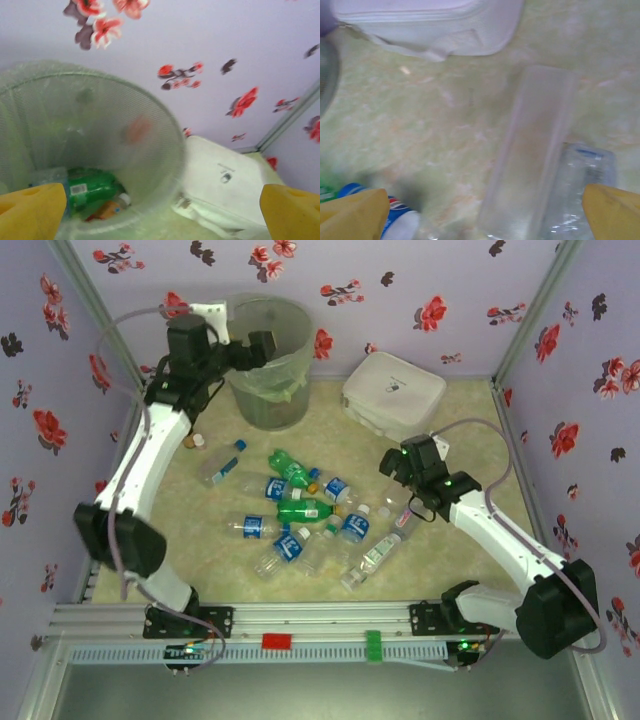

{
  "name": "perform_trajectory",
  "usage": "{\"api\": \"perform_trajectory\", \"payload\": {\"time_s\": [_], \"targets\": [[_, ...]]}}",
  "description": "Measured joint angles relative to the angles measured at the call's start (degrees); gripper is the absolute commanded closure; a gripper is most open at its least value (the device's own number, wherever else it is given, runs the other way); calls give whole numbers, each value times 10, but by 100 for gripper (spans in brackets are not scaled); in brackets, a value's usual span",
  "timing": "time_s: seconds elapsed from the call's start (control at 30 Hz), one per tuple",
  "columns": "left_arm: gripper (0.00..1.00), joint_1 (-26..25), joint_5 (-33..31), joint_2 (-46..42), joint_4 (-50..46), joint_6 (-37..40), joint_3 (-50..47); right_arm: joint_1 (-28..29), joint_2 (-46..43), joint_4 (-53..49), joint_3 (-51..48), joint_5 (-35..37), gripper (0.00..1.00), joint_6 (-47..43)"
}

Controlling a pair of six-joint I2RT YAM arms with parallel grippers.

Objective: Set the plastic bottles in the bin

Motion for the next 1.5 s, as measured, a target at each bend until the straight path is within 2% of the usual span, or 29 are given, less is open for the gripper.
{"api": "perform_trajectory", "payload": {"time_s": [0.2, 0.37, 0.5, 0.67, 0.9, 1.23, 1.5], "targets": [[0, -32, 9, -140, 145, -69, -250, -34, 7, -10, -29, 25, 0, 4], [0, -74, 3, -164, 206, -144, -404, -76, 55, 16, -29, 12, 0, -4], [0, -119, -14, -166, 210, -179, -472, -103, 113, 40, -26, -17, 0, -17], [0, -151, -35, -166, 212, -204, -503, -115, 183, 66, -3, -46, 2, -28], [0, -154, -50, -153, 238, -225, -508, -118, 274, 103, 60, -68, 7, -42], [0, -154, -54, -148, 240, -225, -508, -118, 324, 134, 86, -83, 13, -48], [0, -155, -61, -148, 239, -225, -508, -118, 363, 150, 91, -80, 24, -38]]}}
